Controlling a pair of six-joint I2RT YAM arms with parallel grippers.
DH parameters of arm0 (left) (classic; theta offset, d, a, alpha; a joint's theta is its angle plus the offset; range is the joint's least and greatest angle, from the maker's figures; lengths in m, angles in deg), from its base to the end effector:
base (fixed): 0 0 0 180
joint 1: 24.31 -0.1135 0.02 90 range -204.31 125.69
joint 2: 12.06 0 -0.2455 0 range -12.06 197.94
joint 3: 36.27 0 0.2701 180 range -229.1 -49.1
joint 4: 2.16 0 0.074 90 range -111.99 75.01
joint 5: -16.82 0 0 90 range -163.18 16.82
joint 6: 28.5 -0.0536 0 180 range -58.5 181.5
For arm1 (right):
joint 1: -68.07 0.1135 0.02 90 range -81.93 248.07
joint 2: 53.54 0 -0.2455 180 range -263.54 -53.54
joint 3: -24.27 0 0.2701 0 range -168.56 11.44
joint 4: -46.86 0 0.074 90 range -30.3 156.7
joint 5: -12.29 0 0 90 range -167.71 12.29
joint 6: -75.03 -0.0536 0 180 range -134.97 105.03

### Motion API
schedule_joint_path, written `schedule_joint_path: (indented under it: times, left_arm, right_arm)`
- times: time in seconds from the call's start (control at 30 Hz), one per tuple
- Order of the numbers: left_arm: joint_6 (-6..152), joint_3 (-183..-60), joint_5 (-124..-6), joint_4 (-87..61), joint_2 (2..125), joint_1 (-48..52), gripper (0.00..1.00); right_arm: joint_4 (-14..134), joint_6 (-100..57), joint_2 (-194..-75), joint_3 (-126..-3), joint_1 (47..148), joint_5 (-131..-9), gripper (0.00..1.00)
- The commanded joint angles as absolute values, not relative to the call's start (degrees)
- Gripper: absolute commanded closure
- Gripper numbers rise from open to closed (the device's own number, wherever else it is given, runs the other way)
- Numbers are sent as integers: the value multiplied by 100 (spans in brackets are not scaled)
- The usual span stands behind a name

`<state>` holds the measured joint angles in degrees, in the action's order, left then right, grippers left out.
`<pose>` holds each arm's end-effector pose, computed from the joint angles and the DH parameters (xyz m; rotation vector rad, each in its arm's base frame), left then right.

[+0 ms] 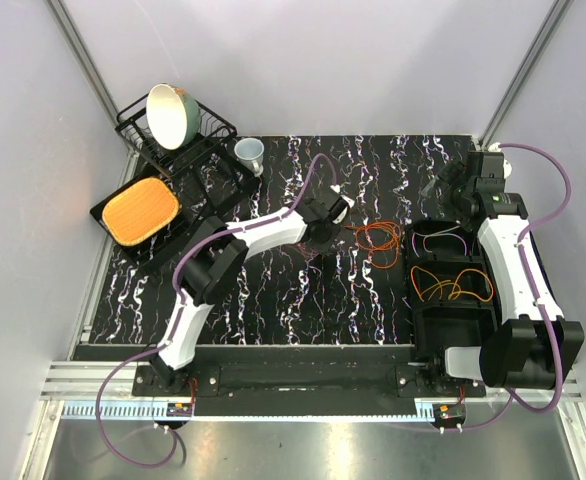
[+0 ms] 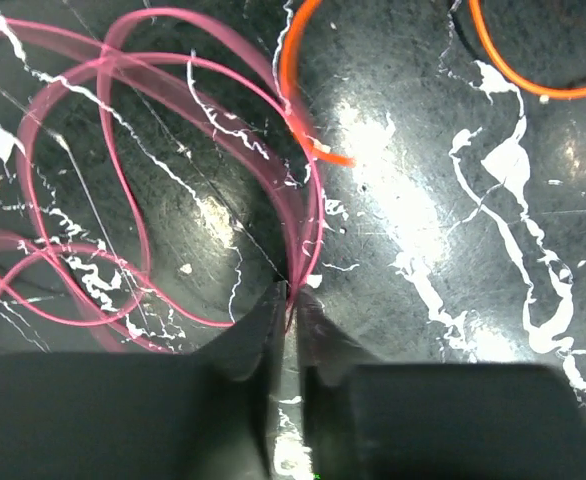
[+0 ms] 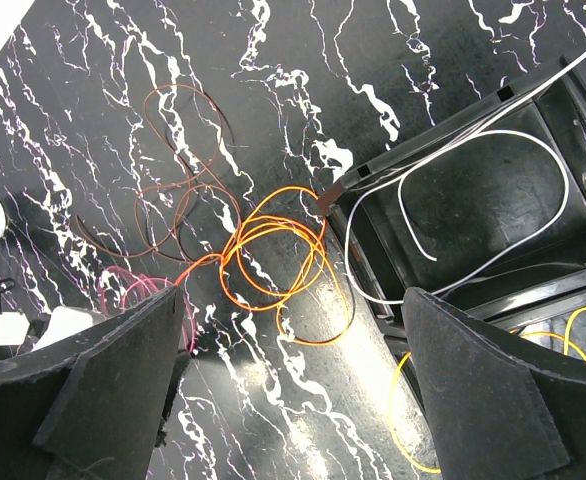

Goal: Untangle the cables

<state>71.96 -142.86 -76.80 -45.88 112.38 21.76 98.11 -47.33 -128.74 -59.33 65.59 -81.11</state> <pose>0.3331 -0.3409 0.1211 0.7945 2.5436 -0.2455 0.3175 -0.0169 0.3036 0.7247 2.2092 0.1949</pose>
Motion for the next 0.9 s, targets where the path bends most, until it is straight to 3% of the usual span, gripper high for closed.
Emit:
schedule_joint_path:
  times: [0.0,0.2,0.4,0.6,0.87]
  left_arm:
    - [7363,-13781,-7854,-4550,11187,2078,100]
    - [7450,-13708,-7487,-4469,10713,1885,100]
    - [7916,-14059,-5801,-4558,9580,1227,100]
    - [8557,-14701,-3769,-4470,8858,435,100]
    - [9568,-14369,-2309,-3118,8243,153,100]
  right_arm:
    - [9714,-4626,-12860,-5897,6614,-8097,4]
    - [9644,-4678,-12939,-5923,6614,-7790,4]
    - [8467,-4642,-12755,-5730,6649,-4526,2]
    - [6772,-6116,-12606,-5309,6649,-2747,1]
    - [3874,-8262,-12350,-4448,6772,-2076,1]
